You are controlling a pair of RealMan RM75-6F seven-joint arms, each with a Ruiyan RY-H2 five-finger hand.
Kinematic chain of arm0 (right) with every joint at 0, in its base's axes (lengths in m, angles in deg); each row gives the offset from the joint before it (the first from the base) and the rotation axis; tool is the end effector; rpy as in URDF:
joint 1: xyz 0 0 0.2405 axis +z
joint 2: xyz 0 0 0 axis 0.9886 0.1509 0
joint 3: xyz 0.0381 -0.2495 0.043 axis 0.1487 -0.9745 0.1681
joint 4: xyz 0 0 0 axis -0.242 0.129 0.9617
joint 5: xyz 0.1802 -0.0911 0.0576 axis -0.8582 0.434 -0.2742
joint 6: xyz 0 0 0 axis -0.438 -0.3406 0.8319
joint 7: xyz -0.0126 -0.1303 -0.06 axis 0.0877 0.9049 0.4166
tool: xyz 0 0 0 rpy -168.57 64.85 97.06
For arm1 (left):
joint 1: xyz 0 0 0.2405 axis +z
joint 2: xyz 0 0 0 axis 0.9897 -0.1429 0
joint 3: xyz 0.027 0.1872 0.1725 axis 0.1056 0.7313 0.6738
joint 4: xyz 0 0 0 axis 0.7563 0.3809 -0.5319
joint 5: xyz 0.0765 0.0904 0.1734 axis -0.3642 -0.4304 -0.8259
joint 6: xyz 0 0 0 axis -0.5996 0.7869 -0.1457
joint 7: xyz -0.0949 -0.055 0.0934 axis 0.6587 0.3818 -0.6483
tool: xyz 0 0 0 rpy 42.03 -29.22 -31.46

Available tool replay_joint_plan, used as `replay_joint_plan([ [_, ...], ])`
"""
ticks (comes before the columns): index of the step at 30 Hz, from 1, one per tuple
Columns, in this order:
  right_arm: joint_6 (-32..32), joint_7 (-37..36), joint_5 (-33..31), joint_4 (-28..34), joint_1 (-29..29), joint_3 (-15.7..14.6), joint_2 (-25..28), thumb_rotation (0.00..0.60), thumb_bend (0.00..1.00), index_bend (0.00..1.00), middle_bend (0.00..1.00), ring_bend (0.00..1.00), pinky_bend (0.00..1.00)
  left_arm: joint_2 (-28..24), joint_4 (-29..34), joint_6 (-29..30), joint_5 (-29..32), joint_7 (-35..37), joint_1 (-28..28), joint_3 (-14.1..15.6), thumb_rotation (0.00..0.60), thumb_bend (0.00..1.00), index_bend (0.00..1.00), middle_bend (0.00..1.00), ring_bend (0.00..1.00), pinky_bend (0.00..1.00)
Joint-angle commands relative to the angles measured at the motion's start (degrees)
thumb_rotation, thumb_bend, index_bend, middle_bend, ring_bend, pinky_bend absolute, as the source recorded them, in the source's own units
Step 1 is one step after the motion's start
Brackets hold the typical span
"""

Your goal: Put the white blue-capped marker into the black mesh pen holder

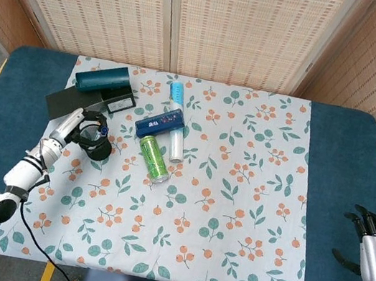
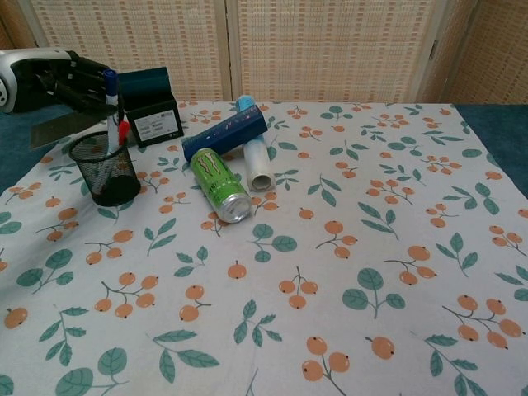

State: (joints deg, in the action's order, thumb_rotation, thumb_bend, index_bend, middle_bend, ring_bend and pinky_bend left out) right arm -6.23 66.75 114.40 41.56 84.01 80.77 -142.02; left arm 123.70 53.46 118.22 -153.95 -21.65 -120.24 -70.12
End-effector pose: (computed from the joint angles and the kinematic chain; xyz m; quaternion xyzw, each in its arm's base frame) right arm -0.3161 -0.1709 0.1704 0.5956 -0.3768 0.3433 0.6208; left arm -0.1934 0.4080 0.0792 -0.4909 -0.6615 -0.4956 0.2753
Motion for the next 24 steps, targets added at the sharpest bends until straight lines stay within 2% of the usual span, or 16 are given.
replay_joint_plan([
  [1, -0.05, -0.01, 0.00, 0.04, -0.03, 0.00, 0.04, 0.600, 0.04, 0.27, 0.13, 0.15, 0.11, -0.40, -0.42, -0.41, -1.53, 1.68, -0.26, 0.82, 0.600, 0.33, 0.47, 0.46, 0.16, 0.18],
  [6, 0.08, -0.21, 0.00, -0.04, 0.00, -0.05, 0.06, 0.600, 0.04, 0.27, 0.13, 0.16, 0.11, -0.39, -1.27, 0.39, -2.85, 3.96, -0.49, 1.49, 0.600, 0.33, 0.33, 0.22, 0.05, 0.14],
  [11, 0.18, -0.25, 0.15, -0.04, 0.08, -0.09, 0.04, 0.600, 0.04, 0.27, 0.13, 0.15, 0.11, -1.58, 0.59, 2.90, -4.57, 3.90, -0.07, 2.22, 0.600, 0.33, 0.30, 0.16, 0.02, 0.12],
  [13, 0.17, -0.42, 0.24, 0.03, 0.08, -0.12, 0.06, 0.600, 0.04, 0.27, 0.13, 0.15, 0.11, -3.28, 3.30, 5.54, -6.16, 0.50, 0.72, 3.17, 0.600, 0.33, 0.28, 0.15, 0.01, 0.12],
  [14, 0.19, -0.52, 0.28, 0.06, 0.09, -0.14, 0.09, 0.600, 0.04, 0.27, 0.13, 0.15, 0.11, -4.03, 4.59, 7.67, -6.72, -2.80, 1.40, 3.75, 0.600, 0.33, 0.28, 0.16, 0.01, 0.12],
  [17, 0.15, -0.94, 0.52, 0.10, 0.10, -0.20, 0.18, 0.600, 0.04, 0.27, 0.13, 0.16, 0.11, -5.85, 10.41, 18.21, -7.38, -20.33, 5.45, 6.26, 0.600, 0.34, 0.28, 0.21, 0.03, 0.13],
  [20, -0.09, -1.35, 1.10, 0.16, 0.06, -0.36, 0.29, 0.600, 0.04, 0.27, 0.13, 0.15, 0.11, -6.17, 17.74, 32.06, -7.34, -40.24, 12.03, 9.78, 0.600, 0.35, 0.30, 0.21, 0.05, 0.15],
  [22, -0.09, -1.63, 1.44, 0.25, 0.08, -0.49, 0.31, 0.600, 0.04, 0.26, 0.13, 0.15, 0.11, -5.16, 19.62, 39.26, -8.75, -47.50, 15.82, 12.23, 0.600, 0.35, 0.29, 0.21, 0.06, 0.15],
  [24, 0.03, -1.77, 1.85, 0.35, 0.16, -0.68, 0.37, 0.600, 0.04, 0.26, 0.13, 0.15, 0.11, -4.46, 18.70, 45.10, -11.85, -53.05, 19.51, 15.73, 0.600, 0.35, 0.28, 0.20, 0.06, 0.15],
])
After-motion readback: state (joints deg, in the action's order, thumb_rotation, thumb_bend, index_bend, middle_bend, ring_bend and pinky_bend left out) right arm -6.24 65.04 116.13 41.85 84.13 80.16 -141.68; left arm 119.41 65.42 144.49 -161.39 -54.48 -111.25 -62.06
